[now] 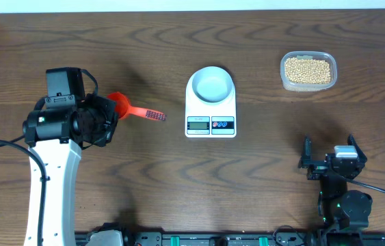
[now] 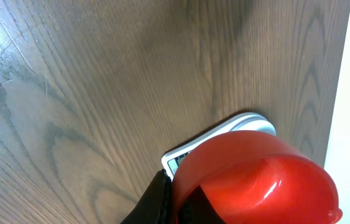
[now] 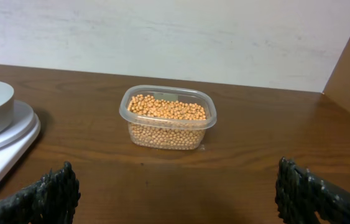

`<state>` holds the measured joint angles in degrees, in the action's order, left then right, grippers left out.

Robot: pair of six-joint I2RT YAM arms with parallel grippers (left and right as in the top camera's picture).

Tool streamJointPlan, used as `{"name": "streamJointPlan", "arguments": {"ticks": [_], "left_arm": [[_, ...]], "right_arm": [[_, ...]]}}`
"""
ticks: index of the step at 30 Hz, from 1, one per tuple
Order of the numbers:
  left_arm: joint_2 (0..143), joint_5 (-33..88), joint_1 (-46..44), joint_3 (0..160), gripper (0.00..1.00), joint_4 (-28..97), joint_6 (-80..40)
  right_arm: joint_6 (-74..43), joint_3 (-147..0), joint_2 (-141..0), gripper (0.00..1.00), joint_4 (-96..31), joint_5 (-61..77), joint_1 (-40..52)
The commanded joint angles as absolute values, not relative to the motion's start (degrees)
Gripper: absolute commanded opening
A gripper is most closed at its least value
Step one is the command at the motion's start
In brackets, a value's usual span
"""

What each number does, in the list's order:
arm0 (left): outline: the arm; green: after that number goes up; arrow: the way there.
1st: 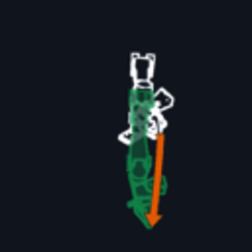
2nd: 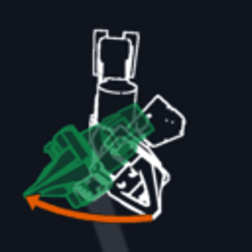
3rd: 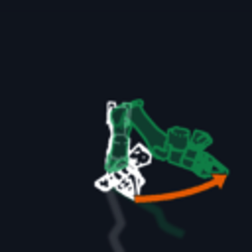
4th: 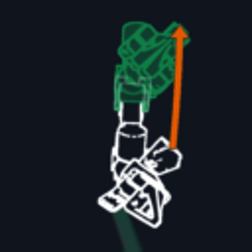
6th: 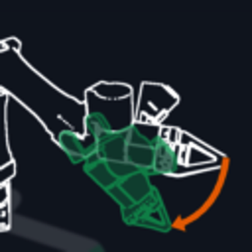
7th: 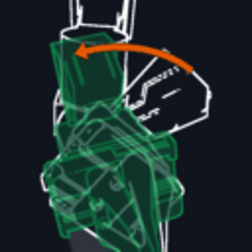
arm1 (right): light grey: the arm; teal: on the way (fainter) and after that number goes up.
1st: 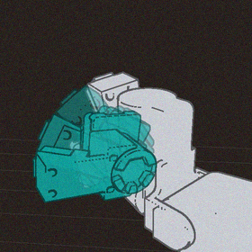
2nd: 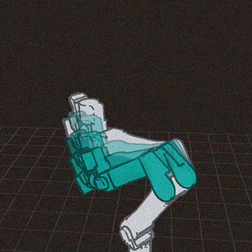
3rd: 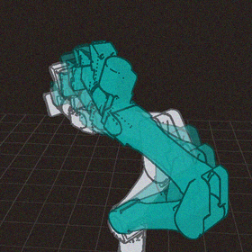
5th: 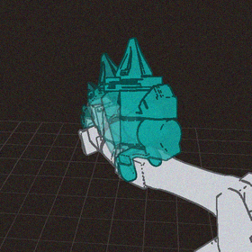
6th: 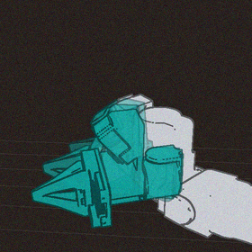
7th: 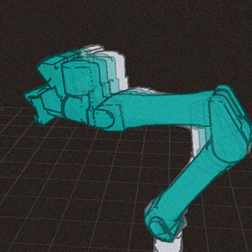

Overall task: Scoop item into bowl and weigh 50g on scale
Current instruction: 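Lift the red scoop with the left gripper toward the scale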

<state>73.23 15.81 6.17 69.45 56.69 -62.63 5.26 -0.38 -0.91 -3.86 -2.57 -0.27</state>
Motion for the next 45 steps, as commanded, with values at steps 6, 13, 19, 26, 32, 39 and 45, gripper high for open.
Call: {"name": "streamJointPlan", "arguments": {"ticks": [6, 13, 19, 26, 32, 39, 45], "left_arm": [[73.0, 16.1, 6.3, 69.6, 0.07, 58.0, -64.2], [73.0, 16.1, 4.0, 69.5, 0.07, 58.2, -64.3], [73.0, 15.4, 1.4, 69.5, 0.08, 58.2, -67.4], [73.0, 14.6, 0.0, 69.5, 0.07, 57.9, -70.8], [73.3, 11.2, -2.3, 69.5, 0.07, 57.6, -71.6], [76.3, 10.9, -5.8, 69.5, 0.07, 57.1, -72.1], [80.3, 10.9, -9.0, 69.5, 0.07, 56.2, -72.1]], "right_arm": [[5.9, -0.3, -0.7, 0.99, -4.1, -2.9, -0.8], [5.9, -0.3, -0.7, 0.99, -4.1, -2.9, -0.8], [5.9, -0.3, -0.7, 0.99, -4.1, -2.9, -0.8], [5.9, -0.3, -0.7, 0.99, -4.1, -2.9, -0.8], [5.9, -0.3, -0.7, 0.99, -4.1, -2.9, -0.8], [9.5, -0.3, -0.7, 0.99, -4.1, -3.5, -0.8], [9.5, -0.3, -0.7, 0.99, -4.1, -3.5, -0.8]]}}
